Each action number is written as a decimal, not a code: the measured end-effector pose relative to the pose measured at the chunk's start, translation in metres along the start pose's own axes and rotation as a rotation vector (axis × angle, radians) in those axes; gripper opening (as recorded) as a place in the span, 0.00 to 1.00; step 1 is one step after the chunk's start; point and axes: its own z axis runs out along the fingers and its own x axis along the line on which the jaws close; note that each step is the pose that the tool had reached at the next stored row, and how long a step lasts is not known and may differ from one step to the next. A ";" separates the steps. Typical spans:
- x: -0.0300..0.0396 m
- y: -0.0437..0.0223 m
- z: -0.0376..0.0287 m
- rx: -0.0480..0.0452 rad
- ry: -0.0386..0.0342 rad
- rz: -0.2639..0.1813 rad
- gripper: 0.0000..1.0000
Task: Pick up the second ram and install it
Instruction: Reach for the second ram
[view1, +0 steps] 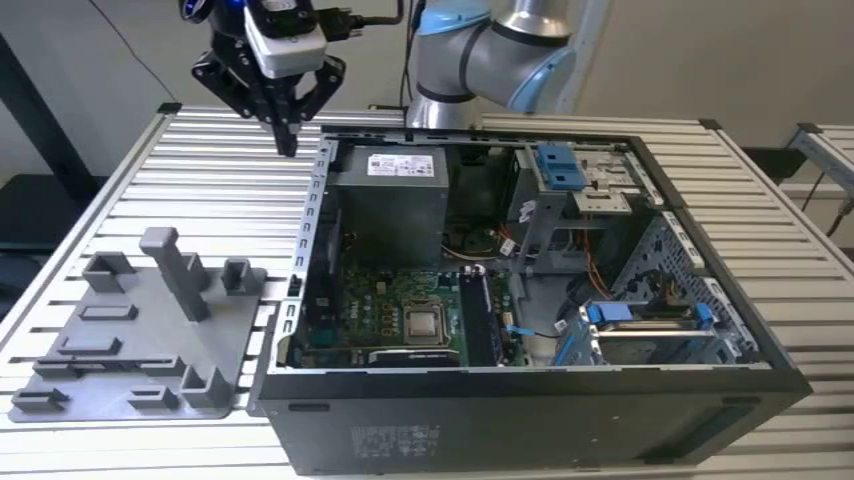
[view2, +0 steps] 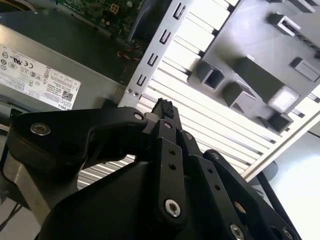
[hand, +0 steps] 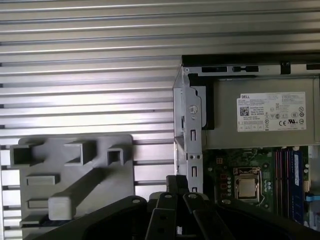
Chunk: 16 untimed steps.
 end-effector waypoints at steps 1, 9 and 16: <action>0.0007 0.0000 0.0000 0.0000 0.0001 0.000 0.11; 0.0067 -0.0004 0.0001 0.0001 0.0011 0.000 0.11; 0.0115 -0.0007 0.0001 0.0001 0.0021 -0.001 0.11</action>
